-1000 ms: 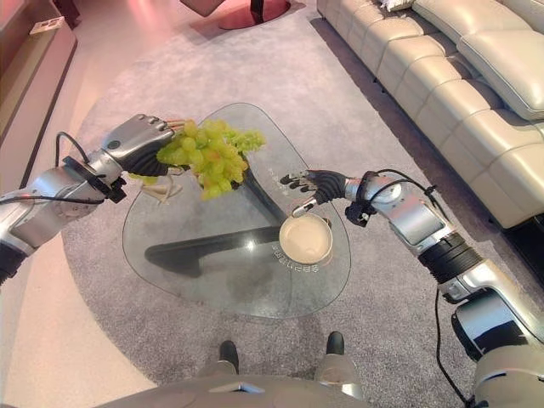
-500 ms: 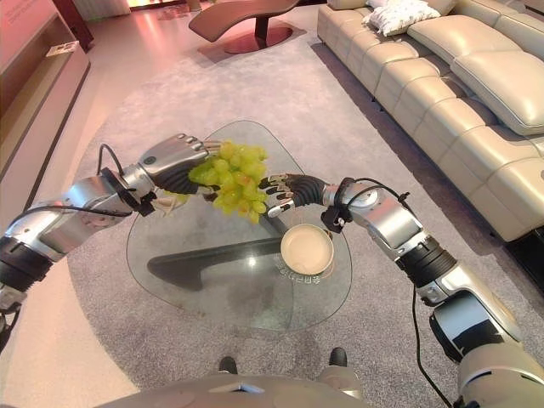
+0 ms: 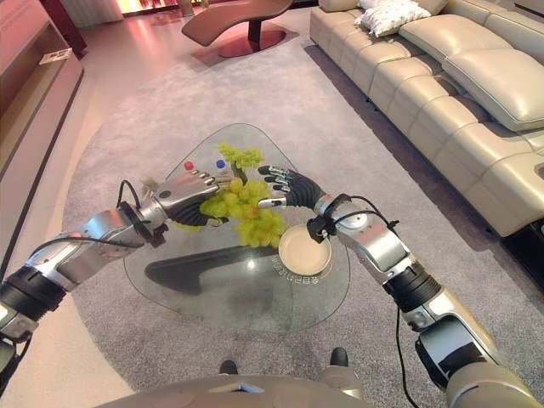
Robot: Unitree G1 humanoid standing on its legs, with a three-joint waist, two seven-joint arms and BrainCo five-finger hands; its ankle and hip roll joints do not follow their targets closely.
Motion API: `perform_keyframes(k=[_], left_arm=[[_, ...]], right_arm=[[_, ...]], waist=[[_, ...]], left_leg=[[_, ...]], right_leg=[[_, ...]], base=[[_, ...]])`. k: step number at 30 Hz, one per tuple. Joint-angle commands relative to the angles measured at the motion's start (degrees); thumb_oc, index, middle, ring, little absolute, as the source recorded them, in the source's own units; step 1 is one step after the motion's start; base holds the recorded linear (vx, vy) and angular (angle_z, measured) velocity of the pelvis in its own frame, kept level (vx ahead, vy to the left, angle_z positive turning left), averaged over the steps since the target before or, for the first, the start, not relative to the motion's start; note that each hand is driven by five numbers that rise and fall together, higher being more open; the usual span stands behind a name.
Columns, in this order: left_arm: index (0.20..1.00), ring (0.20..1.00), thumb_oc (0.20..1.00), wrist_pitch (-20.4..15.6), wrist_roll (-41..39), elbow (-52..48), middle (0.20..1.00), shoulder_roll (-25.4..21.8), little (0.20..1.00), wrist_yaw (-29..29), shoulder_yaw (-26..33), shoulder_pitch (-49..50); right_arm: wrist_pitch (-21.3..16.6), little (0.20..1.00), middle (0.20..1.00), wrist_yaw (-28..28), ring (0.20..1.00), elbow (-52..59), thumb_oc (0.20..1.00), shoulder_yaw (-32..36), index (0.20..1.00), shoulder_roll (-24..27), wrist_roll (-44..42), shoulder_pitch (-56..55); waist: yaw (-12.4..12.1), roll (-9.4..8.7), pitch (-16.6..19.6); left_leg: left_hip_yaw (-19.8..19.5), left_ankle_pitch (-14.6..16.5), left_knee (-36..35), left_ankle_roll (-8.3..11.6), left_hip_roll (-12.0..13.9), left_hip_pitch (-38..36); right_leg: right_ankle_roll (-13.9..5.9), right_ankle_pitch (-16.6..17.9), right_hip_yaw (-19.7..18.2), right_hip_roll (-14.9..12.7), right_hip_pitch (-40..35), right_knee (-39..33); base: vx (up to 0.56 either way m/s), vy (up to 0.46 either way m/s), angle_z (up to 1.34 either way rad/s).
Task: Pick up fruits into the plate
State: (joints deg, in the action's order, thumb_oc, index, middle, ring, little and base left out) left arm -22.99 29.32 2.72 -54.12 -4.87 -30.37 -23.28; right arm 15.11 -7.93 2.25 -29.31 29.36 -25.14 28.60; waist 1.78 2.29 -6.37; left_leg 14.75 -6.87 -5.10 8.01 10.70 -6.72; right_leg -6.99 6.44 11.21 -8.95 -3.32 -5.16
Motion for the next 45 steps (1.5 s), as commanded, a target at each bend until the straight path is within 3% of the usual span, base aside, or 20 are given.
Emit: perform_keyframes(k=[1,5,10,16,23,29,37,39,41,42,43,44,45], left_arm=[[0.2,0.2,0.2,0.67,0.58,-2.19,0.2,0.2,0.2,-2.38,5.15,-1.72],[0.2,0.2,0.2,0.59,1.45,-2.29,0.2,0.62,0.2,-3.55,5.25,-1.56],[0.2,0.2,0.2,0.64,1.77,-1.98,0.2,0.47,0.2,-6.03,4.72,-2.97],[0.2,0.2,0.2,1.04,2.52,-0.46,0.2,-0.28,0.2,-12.04,3.18,-6.62],[0.2,0.2,0.2,1.7,2.13,0.49,0.2,-0.38,0.2,-16.8,3.66,-8.91],[0.2,0.2,0.2,1.79,-0.42,-0.41,0.2,0.05,0.2,-15.22,3.74,-9.71],[0.2,0.2,0.2,2.94,-2.66,-1.6,0.2,5.72,0.2,-10.53,2.68,-9.19],[0.2,0.2,0.2,3.86,-2.48,-1.73,0.2,7.51,0.2,-9.43,1.67,-9.37],[0.2,0.2,0.2,4.45,-2.78,-1.76,0.2,8.43,0.2,-8.86,1.38,-9.29],[0.2,0.2,0.2,4.72,-2.97,-1.68,0.2,8.82,0.2,-8.68,1.11,-9.38],[0.2,0.2,0.2,5.02,-3.06,-1.66,0.2,9.39,0.2,-8.32,0.9,-9.42],[0.2,0.2,0.2,5.05,-3.3,-1.38,0.2,9.75,0.2,-7.99,0.71,-9.44],[0.2,0.2,0.2,5.09,-3.25,-1.31,0.2,9.94,0.2,-7.94,0.63,-9.42]], right_arm=[[-3.75,1.0,1.0,3.09,1.0,5.58,1.0,3.22,1.0,-1.87,-0.01,1.23],[-1.8,1.0,1.0,1.75,1.0,5.79,1.0,1.58,1.0,-2.69,-3.25,0.91],[3.33,1.0,1.0,-0.67,1.0,5.54,1.0,-0.83,1.0,-4.19,-11.32,1.26],[8.48,1.0,1.0,-2.54,1.0,5.04,1.0,-4.3,1.0,-5.31,-19.62,2.2],[11.14,1.0,1.0,-3.74,1.0,5.27,1.0,-5.65,1.0,-5.52,-23.23,2.02],[11.57,1.0,1.0,-4.49,1.0,5.52,1.0,-6.11,1.0,-5.91,-24.69,1.64],[11.31,1.0,1.0,-5.06,1.0,5.01,1.0,-6.72,1.0,-8.92,-25.68,1.27],[10.5,0.824,0.824,-4.24,0.824,4.78,0.824,-7.16,0.824,-9.57,-25.64,1.2],[9.78,0.827,0.827,-4.02,0.827,4.66,0.827,-7.14,0.827,-10.01,-25.78,1.08],[9.27,0.689,0.689,-3.58,0.689,4.71,0.689,-7.17,0.689,-10.17,-25.94,1.16],[8.9,0.404,0.404,-2.95,0.404,4.78,0.404,-7.2,0.404,-10.55,-26.04,1.28],[8.36,0.2,0.2,-2.66,0.2,4.75,0.2,-7.15,0.2,-10.74,-26.09,1.47],[8.21,0.2,0.2,-2.58,0.2,4.76,0.2,-7.11,0.2,-10.82,-26.05,1.47]], waist=[[-0.39,-1.43,0.97],[-0.44,-1.28,0.85],[-0.61,-1.35,0.96],[-0.76,-1.91,1.41],[-0.82,-2.55,1.93],[-0.75,-2.69,2.13],[-0.72,-2.99,2.26],[-0.63,-3.13,2.39],[-0.57,-3.25,2.4],[-0.51,-3.26,2.38],[-0.47,-3.3,2.38],[-0.43,-3.29,2.39],[-0.42,-3.29,2.39]], left_leg=[[2.4,5.94,3.06,-1.2,-0.9,0.12],[2.65,5.88,3.17,-1.18,-0.91,0.19],[2.69,5.68,2.92,-1.11,-0.89,-0.04],[2.26,5.35,2.78,-0.93,-0.62,0.09],[1.58,5.09,2.15,-0.86,-0.54,0.02],[1.49,4.68,1.9,-0.57,-0.29,0.06],[1.62,4.96,2.02,-0.73,-0.32,-0.25],[1.57,5.01,1.9,-0.82,-0.33,-0.42],[1.69,5.04,1.85,-0.9,-0.36,-0.61],[1.69,5.03,1.82,-0.9,-0.38,-0.65],[1.76,4.96,1.74,-0.9,-0.36,-0.71],[1.85,4.91,1.73,-0.9,-0.36,-0.68],[1.87,4.91,1.73,-0.9,-0.35,-0.69]], right_leg=[[-3.62,-2.41,5.54,-5.07,-2.3,1.6],[-3.63,-2.45,5.67,-5.17,-2.2,1.79],[-3.4,-2.6,5.87,-4.98,-2.48,1.86],[-2.88,-3.42,5.62,-4.38,-2.51,2.62],[-2.59,-3.78,5.33,-3.9,-2.79,2.5],[-2.6,-3.56,5.47,-3.86,-2.82,2.33],[-2.77,-3.4,5.34,-3.95,-3.02,2.18],[-2.81,-3.31,5.16,-3.89,-3.12,2.02],[-2.86,-3.17,5.13,-3.84,-3.17,1.93],[-2.87,-3.09,5.05,-3.79,-3.18,1.85],[-2.9,-2.99,5.03,-3.76,-3.2,1.74],[-2.93,-2.92,4.96,-3.73,-3.2,1.66],[-2.93,-2.91,4.94,-3.73,-3.19,1.65]], base=[[0.0,0.0,0.0],[0.0,0.0,0.0],[0.0,0.0,0.0],[0.0,-0.011,0.0],[0.0,0.0,0.0],[0.0,0.0,0.0],[0.0,0.0,0.0],[0.0,0.0,0.0],[0.0,0.0,0.0],[0.0,0.0,0.0],[0.0,0.0,0.0],[0.0,0.0,0.0],[0.0,0.0,0.0]])
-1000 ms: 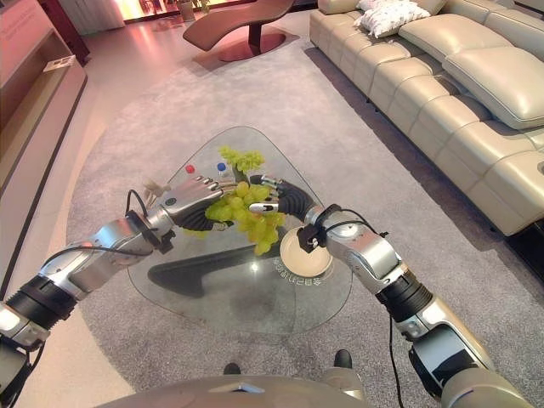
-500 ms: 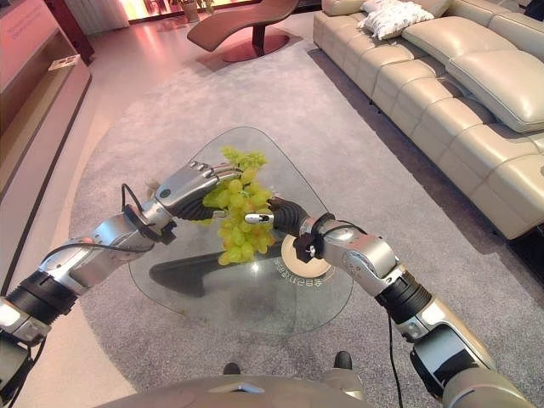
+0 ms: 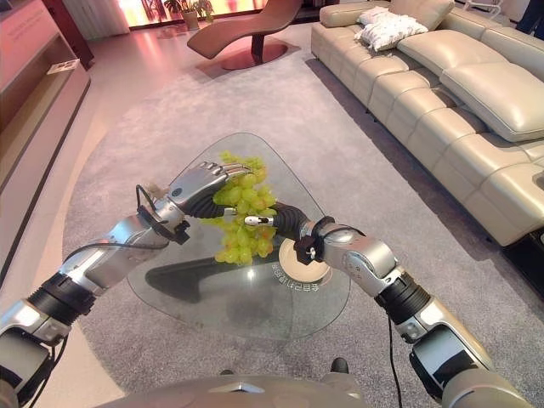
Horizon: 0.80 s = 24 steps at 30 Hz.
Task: Pick up fruits into the plate
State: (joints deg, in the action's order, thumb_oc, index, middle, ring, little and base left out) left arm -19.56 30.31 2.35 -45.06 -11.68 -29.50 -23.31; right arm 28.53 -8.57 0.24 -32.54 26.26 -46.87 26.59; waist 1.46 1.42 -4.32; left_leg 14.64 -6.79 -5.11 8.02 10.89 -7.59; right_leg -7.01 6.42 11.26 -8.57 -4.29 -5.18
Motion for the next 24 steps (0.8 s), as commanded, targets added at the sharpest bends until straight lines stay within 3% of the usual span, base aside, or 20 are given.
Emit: perform_keyframes(k=[1,23,24], left_arm=[[0.2,0.2,0.2,1.71,-4.09,-0.85,0.2,1.7,0.2,-0.84,-0.61,-9.14],[0.2,0.2,0.2,2.96,-4.1,1.23,0.2,5.54,0.2,0.64,-2.53,-9.03],[0.57,0.57,0.57,3.38,-3.9,1.3,0.57,5.44,0.57,1.52,-2.46,-8.88]], right_arm=[[-5.75,0.2,0.2,-1.59,0.2,6.88,0.2,-3.56,0.2,-8.1,-4.16,3.41],[-7.92,0.2,0.2,1.3,0.2,6.84,0.2,-1.05,0.2,-10.63,-6.05,2.07],[-8.15,0.2,0.2,1.02,0.2,6.7,0.2,-0.76,0.2,-10.73,-6.19,1.72]], waist=[[0.03,-2.41,0.3],[0.96,-2.43,0.06],[0.96,-2.39,0.06]], left_leg=[[2.03,4.88,1.76,-0.94,-0.51,0.1],[2.08,5.12,1.74,-1.3,-0.42,-0.5],[2.04,5.1,1.76,-1.32,-0.46,-0.46]], right_leg=[[-2.93,-2.91,4.79,-4.06,-2.18,1.73],[-2.83,-3.31,3.71,-3.58,-2.4,1.92],[-2.81,-3.31,3.71,-3.56,-2.36,1.99]], base=[[0.0,0.0,0.0],[0.0,0.001,-0.01],[0.0,0.0,0.0]])
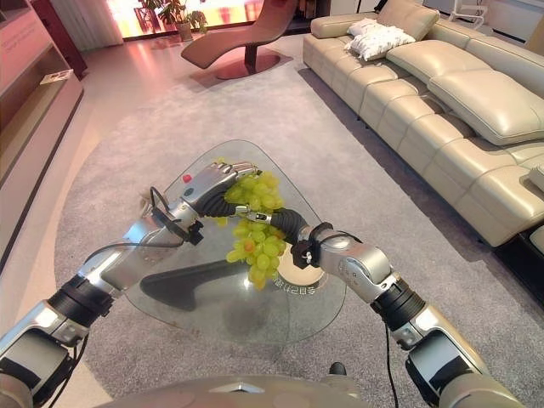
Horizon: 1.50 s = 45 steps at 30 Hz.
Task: Pick up fruits into the plate
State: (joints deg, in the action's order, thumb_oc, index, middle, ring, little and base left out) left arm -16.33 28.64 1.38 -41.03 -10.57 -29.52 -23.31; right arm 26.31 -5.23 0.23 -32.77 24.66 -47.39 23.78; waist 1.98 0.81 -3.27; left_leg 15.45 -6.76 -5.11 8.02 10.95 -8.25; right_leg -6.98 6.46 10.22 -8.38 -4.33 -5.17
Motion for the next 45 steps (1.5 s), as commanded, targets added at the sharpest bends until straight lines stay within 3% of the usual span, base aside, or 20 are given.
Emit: perform_keyframes(k=[1,9,14,19,21,22,26,30,36,45], left_arm=[[1.0,1.0,1.0,0.23,-1.63,2.45,1.0,1.28,1.0,1.08,-2.41,-8.72],[1.0,1.0,1.0,6.58,4.8,2.8,1.0,-1.32,1.0,11.62,-5.51,-9.67],[1.0,1.0,1.0,14.99,7.44,1.83,1.0,-2.64,1.0,25.42,-9.92,-14.38],[1.0,1.0,1.0,22.7,2.56,3.85,1.0,-1.51,1.0,28.59,-10.19,-14.61],[1.0,1.0,1.0,22.55,1.2,6.57,1.0,-1.09,1.0,27.76,-9.22,-13.04],[1.0,1.0,1.0,18.23,-0.74,8.86,1.0,-2.55,1.0,25.79,-6.91,-10.52],[1.0,1.0,1.0,15.13,-5.2,8.51,1.0,-6.78,1.0,26.38,-0.01,-1.96],[1.0,1.0,1.0,16.37,-13.03,6.43,1.0,-8.79,1.0,29.52,4.75,4.58],[1.0,1.0,1.0,20.12,-28.09,5.81,1.0,-6.48,1.0,40.56,10.73,14.17],[1.0,1.0,1.0,20.2,-33.96,8.25,1.0,-5.45,1.0,39.44,13.39,18.62]], right_arm=[[-6.2,0.2,0.2,-2.44,0.2,6.63,0.2,-0.36,0.2,-9.24,-5.76,4.24],[-6.62,0.2,0.2,-1.05,0.2,6.96,0.2,0.28,0.2,-9.51,-7.47,4.09],[-6.09,0.2,0.2,3.82,0.2,6.39,0.2,-0.11,0.2,-9.93,-10.45,7.84],[-6.33,0.2,0.2,5.68,0.2,6.33,0.2,1.06,0.2,-9.6,-11.39,8.27],[-6.83,0.2,0.2,5.02,0.2,5.63,0.2,2.19,0.2,-9.56,-9.95,6.88],[-7.33,0.2,0.2,2.77,0.2,5.4,0.2,3.8,0.2,-8.28,-8.82,4.54],[-8.79,0.2,0.2,-1.28,0.2,5.55,0.2,8.64,0.2,-3.35,-6.34,-1.56],[-10.0,0.2,0.2,-1.25,0.2,3.96,0.2,11.83,0.2,-0.69,-6.23,-4.08],[-11.79,0.2,0.2,-3.2,0.2,1.4,0.2,16.32,0.2,1.64,-6.17,-8.91],[-13.12,0.2,0.2,-4.31,0.2,-2.25,0.2,19.29,0.2,3.56,-5.41,-10.65]], waist=[[0.43,-1.74,-1.01],[0.74,-1.15,-1.17],[0.77,-0.84,-1.45],[0.89,-0.87,-1.9],[1.06,-0.76,-2.13],[1.08,-0.64,-2.35],[0.6,-0.01,-2.84],[0.04,0.36,-3.52],[-0.32,0.43,-3.89],[-0.27,0.76,-4.09]], left_leg=[[1.18,5.09,1.73,-1.35,-0.55,0.21],[1.3,4.96,1.82,-1.51,-0.57,0.4],[1.16,4.95,2.15,-1.68,-0.67,0.49],[0.77,4.88,2.19,-1.97,-0.78,0.84],[0.66,4.86,2.13,-1.94,-0.67,0.97],[0.7,4.73,2.04,-1.9,-0.65,1.13],[0.31,4.71,2.23,-2.06,-1.01,2.12],[-0.2,4.56,2.17,-2.26,-1.29,2.62],[-0.33,4.44,1.93,-2.41,-1.37,2.51],[-0.19,4.41,1.97,-2.49,-1.37,2.64]], right_leg=[[-2.86,-3.36,4.78,-3.75,-2.31,2.02],[-2.94,-3.52,4.96,-3.8,-2.2,2.17],[-3.0,-3.78,5.07,-3.77,-2.13,2.48],[-2.81,-3.97,4.34,-3.33,-1.9,2.5],[-2.79,-4.14,4.01,-3.21,-1.7,2.69],[-2.76,-4.15,3.97,-3.26,-1.51,2.75],[-2.7,-4.18,4.22,-3.5,-0.85,2.93],[-2.49,-4.26,4.72,-3.61,-0.67,3.02],[-2.05,-4.31,4.89,-3.34,-0.92,2.93],[-1.77,-4.5,4.62,-3.21,-0.74,3.15]], base=[[0.0,0.0,0.0],[0.0,0.0,0.0],[0.0,0.0,0.0],[0.0,0.0,0.0],[0.0,0.021,0.0],[0.0,0.061,-0.01],[-0.03,0.062,-0.03],[-0.02,0.033,0.04],[0.02,0.009,0.05],[0.0,0.001,0.01]])
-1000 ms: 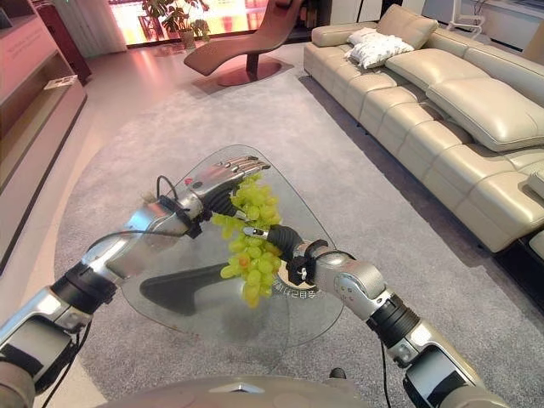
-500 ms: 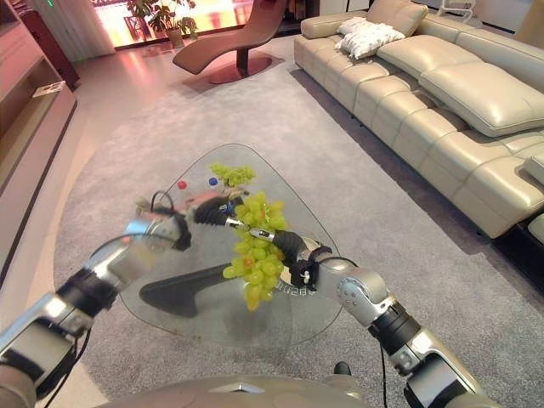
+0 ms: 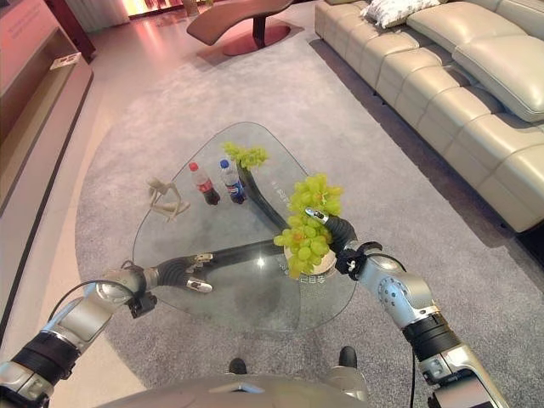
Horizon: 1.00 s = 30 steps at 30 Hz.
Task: Pick up fruits into the plate
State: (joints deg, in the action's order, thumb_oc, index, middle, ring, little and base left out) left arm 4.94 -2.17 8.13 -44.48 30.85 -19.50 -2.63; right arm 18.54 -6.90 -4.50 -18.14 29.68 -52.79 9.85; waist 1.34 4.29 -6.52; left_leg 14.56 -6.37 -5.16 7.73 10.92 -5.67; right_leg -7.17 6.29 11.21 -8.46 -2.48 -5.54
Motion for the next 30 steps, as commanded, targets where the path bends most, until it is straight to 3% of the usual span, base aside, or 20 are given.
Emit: perform_keyframes(k=[1,6,11,17,23,30], left_arm=[[1.0,1.0,1.0,-1.2,-3.53,2.05,1.0,-1.64,1.0,-3.0,3.73,-1.74],[1.0,1.0,1.0,-0.03,-6.9,5.13,1.0,1.67,1.0,-9.96,4.46,-1.75],[1.0,1.0,1.0,1.04,-8.94,18.42,1.0,11.66,1.0,-19.1,4.27,-1.17],[1.0,1.0,1.0,-5.35,-4.95,38.76,1.0,19.27,1.0,-30.88,8.41,-0.44],[1.0,1.0,1.0,-7.59,-1.26,50.76,1.0,20.36,1.0,-37.07,10.3,-1.23],[1.0,1.0,1.0,-8.98,-1.52,53.04,1.0,20.47,1.0,-38.93,9.6,-2.64]], right_arm=[[-5.47,0.2,0.2,-2.44,0.2,1.69,0.2,5.02,0.2,-1.48,0.98,3.17],[-7.17,0.2,0.2,-1.55,0.2,-2.49,0.2,6.03,0.2,-1.32,8.17,3.45],[-7.29,0.2,0.2,1.1,0.2,-14.6,0.2,6.47,0.2,-0.39,19.38,7.05],[-8.68,0.2,0.2,3.21,0.2,-29.83,0.2,5.67,0.2,1.8,27.1,11.31],[-9.39,0.2,0.2,5.58,0.2,-42.08,0.2,4.51,0.2,3.4,34.33,17.59],[-11.44,0.2,0.2,8.93,0.2,-47.8,0.2,3.31,0.2,5.6,40.62,25.25]], waist=[[0.27,-2.65,-0.9],[-0.23,-2.54,-1.67],[-2.1,-3.12,-3.91],[-5.28,-4.76,-6.86],[-7.74,-5.29,-9.49],[-9.49,-3.5,-14.08]], left_leg=[[0.57,4.03,2.09,-2.2,-1.38,0.1],[-0.27,4.22,3.03,-2.17,-1.54,1.42],[-2.52,4.51,3.66,-2.33,-2.26,3.7],[-5.03,3.87,2.79,-2.4,-2.8,6.25],[-7.14,3.58,2.55,-2.62,-3.33,8.23],[-9.09,3.45,3.99,-3.07,-4.88,12.13]], right_leg=[[-1.55,-4.37,3.63,-3.15,-2.62,3.55],[-1.27,-4.64,3.6,-3.29,-1.85,4.22],[-0.65,-4.96,4.47,-3.33,-0.64,4.77],[-0.17,-5.31,5.81,-2.72,0.67,5.2],[0.18,-5.88,6.72,-2.4,1.97,6.19],[0.88,-6.56,6.9,-2.15,5.58,8.73]], base=[[0.0,0.0,0.0],[-0.02,0.004,0.01],[-0.08,-0.02,0.07],[-0.08,-0.087,0.16],[-0.03,-0.06,0.16],[-0.06,0.013,0.16]])
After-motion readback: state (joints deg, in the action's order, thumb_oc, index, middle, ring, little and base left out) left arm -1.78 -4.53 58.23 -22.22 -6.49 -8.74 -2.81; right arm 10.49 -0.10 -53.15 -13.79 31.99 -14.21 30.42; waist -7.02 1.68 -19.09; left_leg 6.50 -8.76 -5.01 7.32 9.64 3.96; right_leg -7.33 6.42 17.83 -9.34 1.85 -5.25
